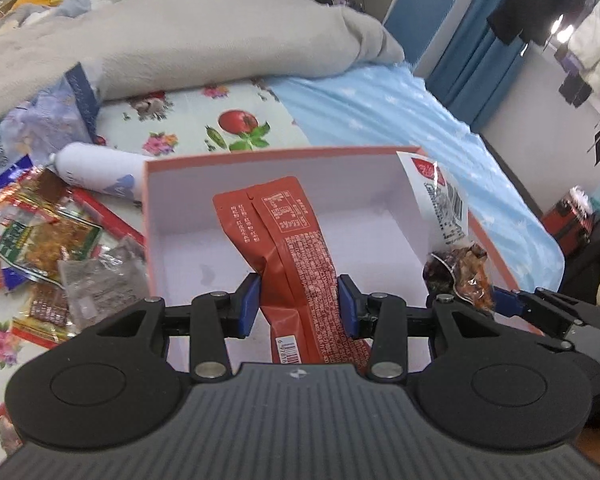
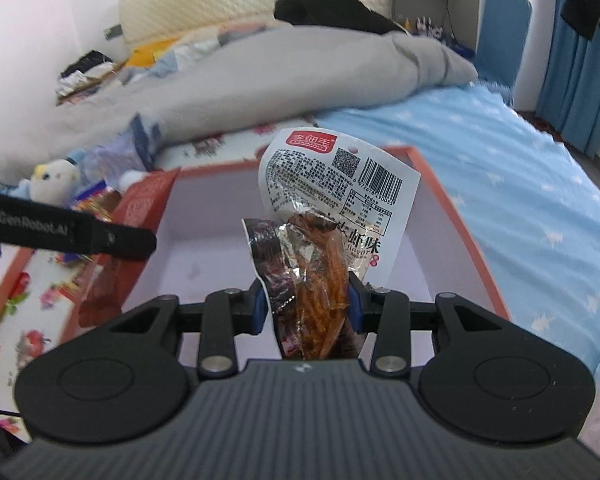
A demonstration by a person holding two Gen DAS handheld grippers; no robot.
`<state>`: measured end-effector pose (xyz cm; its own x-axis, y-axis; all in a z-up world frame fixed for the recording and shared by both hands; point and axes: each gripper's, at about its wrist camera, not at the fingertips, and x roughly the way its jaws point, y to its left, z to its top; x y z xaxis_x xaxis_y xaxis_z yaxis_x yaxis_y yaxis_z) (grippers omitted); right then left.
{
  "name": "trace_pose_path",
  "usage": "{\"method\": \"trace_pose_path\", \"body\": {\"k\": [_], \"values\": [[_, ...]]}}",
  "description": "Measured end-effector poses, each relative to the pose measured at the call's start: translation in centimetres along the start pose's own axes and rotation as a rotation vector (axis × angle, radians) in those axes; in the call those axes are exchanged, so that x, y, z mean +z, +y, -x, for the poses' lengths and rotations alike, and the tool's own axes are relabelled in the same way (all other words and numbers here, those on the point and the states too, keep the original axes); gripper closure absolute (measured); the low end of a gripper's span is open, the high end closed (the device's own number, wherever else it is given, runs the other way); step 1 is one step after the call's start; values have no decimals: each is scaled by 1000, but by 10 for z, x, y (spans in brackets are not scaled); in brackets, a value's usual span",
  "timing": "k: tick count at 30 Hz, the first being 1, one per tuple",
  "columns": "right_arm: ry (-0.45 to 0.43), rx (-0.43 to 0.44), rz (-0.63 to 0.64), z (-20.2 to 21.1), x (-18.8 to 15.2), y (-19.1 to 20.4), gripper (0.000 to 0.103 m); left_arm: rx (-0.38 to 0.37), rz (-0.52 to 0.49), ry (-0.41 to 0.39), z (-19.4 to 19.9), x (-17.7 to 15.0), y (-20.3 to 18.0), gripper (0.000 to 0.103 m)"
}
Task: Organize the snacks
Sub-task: 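Open both tools to drop the packets into the pink box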
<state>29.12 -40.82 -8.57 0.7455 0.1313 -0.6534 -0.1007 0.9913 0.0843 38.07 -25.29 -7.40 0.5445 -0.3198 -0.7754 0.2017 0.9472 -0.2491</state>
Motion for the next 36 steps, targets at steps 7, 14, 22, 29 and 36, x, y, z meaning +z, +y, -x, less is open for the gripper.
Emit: {"method": "trace_pose_path", "body": {"k": [7,14,22,29,36], "values": [[30,-6,-34,-14,-7,-15,60,-8,-20,32,-20,4,-11,55],[24,-4,-98,-9,-4,-23,40,8,29,19,-11,10,-6,31],[-48,14,-133,30,5,-16,40,3,-11,-50,40,13,-8,31],[-133,21,-114,75,12,5,40,-8,-51,-130,100,7,-11,31],[-206,38,-90,115,14,30,40,-11,-86,-211,159,-8,-10,31]]}}
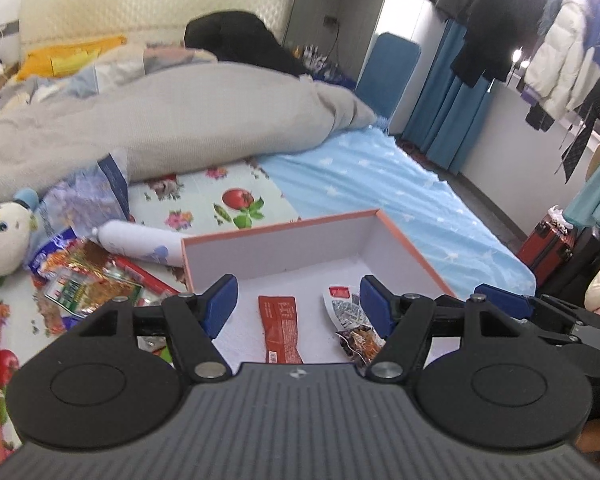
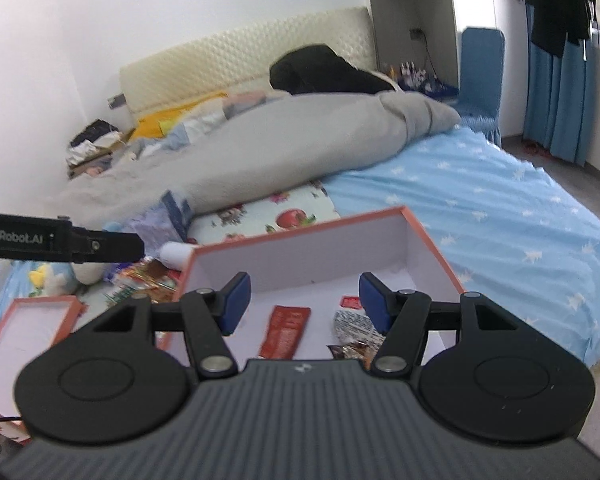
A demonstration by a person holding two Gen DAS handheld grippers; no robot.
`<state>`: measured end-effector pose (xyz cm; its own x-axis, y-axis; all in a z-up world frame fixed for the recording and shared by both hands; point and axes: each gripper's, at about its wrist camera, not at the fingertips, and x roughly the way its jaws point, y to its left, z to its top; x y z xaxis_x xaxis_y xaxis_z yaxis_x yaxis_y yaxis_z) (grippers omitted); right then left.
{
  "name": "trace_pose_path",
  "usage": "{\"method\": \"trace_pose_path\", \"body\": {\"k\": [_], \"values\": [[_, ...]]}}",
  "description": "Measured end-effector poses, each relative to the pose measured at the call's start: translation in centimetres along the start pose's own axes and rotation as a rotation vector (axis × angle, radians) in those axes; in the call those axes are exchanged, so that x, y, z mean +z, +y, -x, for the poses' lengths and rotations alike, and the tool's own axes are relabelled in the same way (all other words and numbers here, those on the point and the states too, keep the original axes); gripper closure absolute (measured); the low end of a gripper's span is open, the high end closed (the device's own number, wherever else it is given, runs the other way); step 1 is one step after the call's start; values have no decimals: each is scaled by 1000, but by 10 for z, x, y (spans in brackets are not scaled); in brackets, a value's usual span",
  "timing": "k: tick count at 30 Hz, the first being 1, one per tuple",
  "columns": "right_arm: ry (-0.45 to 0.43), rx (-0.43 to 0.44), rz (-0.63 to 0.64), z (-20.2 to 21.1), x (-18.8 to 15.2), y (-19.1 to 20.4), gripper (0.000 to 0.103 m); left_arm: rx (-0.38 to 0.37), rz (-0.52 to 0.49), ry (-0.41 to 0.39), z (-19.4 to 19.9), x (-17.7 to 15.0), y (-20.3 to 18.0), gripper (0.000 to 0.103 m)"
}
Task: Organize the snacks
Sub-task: 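Open both tools to drop the packets into the pink box, then withdraw both tools from the box back toward the snack pile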
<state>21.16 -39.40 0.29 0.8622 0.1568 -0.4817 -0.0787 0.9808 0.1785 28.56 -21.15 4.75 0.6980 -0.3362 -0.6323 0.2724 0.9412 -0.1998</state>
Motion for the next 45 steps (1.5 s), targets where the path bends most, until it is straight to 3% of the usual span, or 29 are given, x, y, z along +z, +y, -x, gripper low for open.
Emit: {"method": "trace_pose_path", "body": {"k": [13,26,45], "values": [[-47,89,1,35,-9,41,40,27,32,-104,72,-33,27,31],[-32,147,89,40,-47,97,40,136,102,-79,105,-103,83,31],[35,190,145,30,-110,168,41,194,209,-35,135,-178,164,31]]}}
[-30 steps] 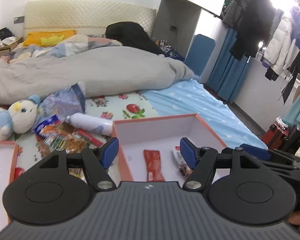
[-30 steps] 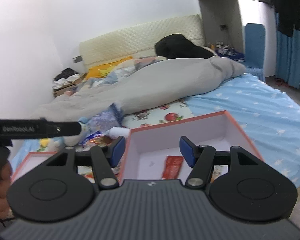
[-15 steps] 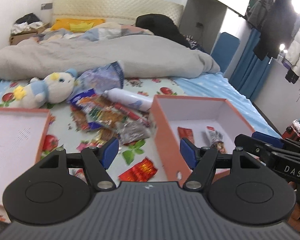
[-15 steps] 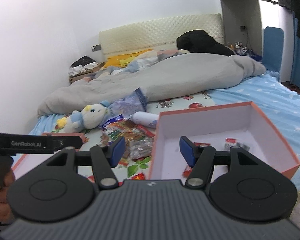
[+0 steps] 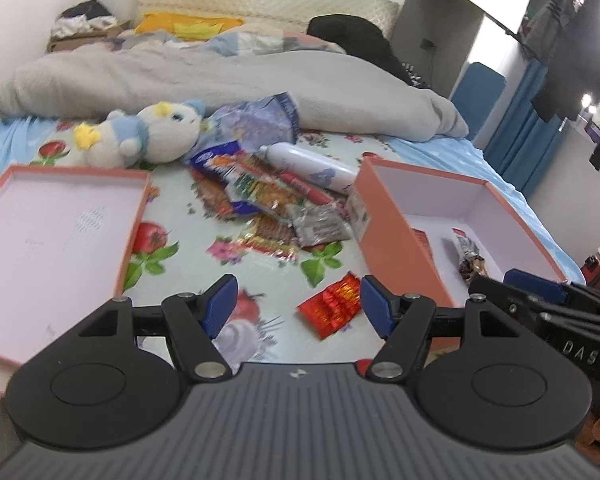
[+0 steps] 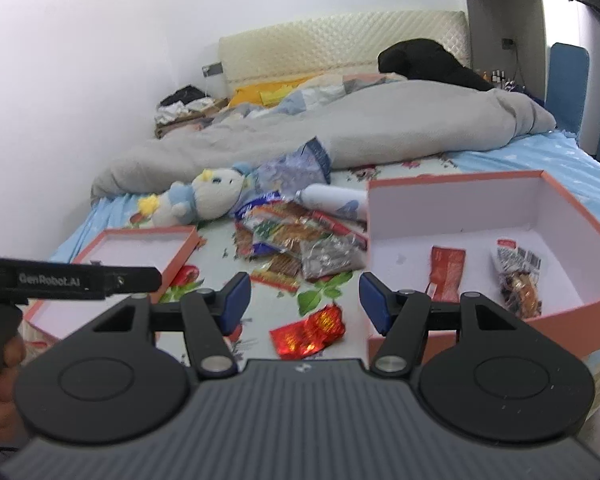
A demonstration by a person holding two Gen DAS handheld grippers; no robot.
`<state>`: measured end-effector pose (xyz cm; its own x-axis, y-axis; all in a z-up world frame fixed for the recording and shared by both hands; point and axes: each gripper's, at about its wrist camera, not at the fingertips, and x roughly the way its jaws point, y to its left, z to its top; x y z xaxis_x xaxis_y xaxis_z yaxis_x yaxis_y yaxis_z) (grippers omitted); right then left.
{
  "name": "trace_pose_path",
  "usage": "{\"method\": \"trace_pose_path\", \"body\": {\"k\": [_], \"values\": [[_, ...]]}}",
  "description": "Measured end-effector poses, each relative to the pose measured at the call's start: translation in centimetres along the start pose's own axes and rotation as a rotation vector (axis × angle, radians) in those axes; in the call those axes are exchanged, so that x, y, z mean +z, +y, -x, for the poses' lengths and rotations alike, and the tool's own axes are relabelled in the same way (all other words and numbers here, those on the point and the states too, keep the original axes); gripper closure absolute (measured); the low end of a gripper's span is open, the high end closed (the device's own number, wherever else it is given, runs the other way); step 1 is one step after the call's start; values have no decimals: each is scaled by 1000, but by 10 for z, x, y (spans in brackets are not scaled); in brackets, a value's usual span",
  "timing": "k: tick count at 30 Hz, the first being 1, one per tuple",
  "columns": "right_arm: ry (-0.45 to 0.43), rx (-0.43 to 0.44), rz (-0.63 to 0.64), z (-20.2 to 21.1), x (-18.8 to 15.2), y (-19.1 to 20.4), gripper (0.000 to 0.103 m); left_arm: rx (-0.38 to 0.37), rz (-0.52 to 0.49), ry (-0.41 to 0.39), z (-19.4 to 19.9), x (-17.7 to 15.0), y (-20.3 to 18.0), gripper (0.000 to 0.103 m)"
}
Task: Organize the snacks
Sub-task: 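Withdraw both tools from the box back toward the snack pile, then lower right tool onto red foil candy packet while left tool approaches dried-tofu packet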
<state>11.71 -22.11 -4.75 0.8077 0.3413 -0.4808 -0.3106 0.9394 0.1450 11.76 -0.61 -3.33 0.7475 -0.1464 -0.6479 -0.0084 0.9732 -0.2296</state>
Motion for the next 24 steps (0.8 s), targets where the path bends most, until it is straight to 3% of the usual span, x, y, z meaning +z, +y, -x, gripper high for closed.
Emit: {"method": "trace_pose_path", "body": {"k": [13,24], "values": [[122,21,50,-26,-32,46,41,50,129,33,-2,-40,69,31],[245,-3,91,-70,-42,53,40,16,122,98,-59,-36,78,31]]}}
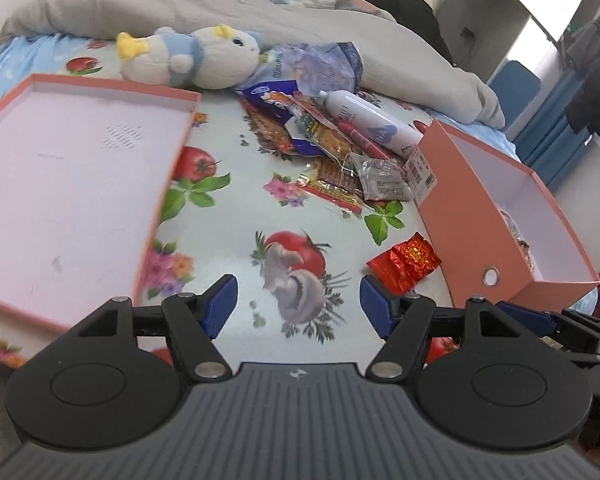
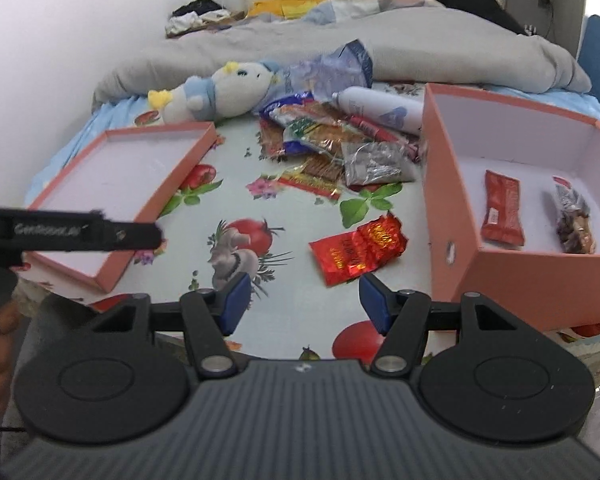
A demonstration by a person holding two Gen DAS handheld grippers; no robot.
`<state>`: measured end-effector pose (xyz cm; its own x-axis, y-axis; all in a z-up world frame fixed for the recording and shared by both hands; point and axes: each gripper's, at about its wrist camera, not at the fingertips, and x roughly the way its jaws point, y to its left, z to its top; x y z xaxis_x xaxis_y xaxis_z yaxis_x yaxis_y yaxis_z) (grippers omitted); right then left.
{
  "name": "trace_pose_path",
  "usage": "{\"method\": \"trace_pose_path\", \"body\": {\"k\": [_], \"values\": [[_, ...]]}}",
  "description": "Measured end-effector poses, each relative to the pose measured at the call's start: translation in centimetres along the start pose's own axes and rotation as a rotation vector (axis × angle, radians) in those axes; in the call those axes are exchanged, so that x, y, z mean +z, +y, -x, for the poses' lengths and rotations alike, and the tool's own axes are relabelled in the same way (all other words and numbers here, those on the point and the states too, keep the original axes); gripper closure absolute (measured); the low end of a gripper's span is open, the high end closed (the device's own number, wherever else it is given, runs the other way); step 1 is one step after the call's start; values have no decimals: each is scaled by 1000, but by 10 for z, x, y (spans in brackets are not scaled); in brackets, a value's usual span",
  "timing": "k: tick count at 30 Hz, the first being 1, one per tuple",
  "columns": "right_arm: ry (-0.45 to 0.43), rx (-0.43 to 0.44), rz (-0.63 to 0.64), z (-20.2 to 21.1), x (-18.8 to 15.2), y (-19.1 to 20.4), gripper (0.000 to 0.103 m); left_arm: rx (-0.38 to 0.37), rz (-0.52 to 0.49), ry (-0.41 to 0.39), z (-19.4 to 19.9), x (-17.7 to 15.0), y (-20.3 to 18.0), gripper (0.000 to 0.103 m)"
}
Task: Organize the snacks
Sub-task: 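Lower right tool onto red foil candy packet while left tool approaches dried-tofu packet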
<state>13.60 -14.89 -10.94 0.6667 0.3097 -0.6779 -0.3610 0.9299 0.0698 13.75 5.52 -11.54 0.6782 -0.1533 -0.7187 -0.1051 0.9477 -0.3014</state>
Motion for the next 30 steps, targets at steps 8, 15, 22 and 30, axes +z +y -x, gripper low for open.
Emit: {"method": "trace_pose_path", "body": {"k": [8,15,22,30], "values": [[8,-30,53,-29,6,-1,40,-16,-12,13,-48,28,0,30],[11,-74,61,-58,14,-7,40,-26,-84,46,-95,48,-12,28],[43,-131,71,-88,19,-12,41,-36,-167,84,-149,71,-26,18],[45,-202,80,-119,23,-16,41,-58,-241,157,-211,93,-34,11]]}}
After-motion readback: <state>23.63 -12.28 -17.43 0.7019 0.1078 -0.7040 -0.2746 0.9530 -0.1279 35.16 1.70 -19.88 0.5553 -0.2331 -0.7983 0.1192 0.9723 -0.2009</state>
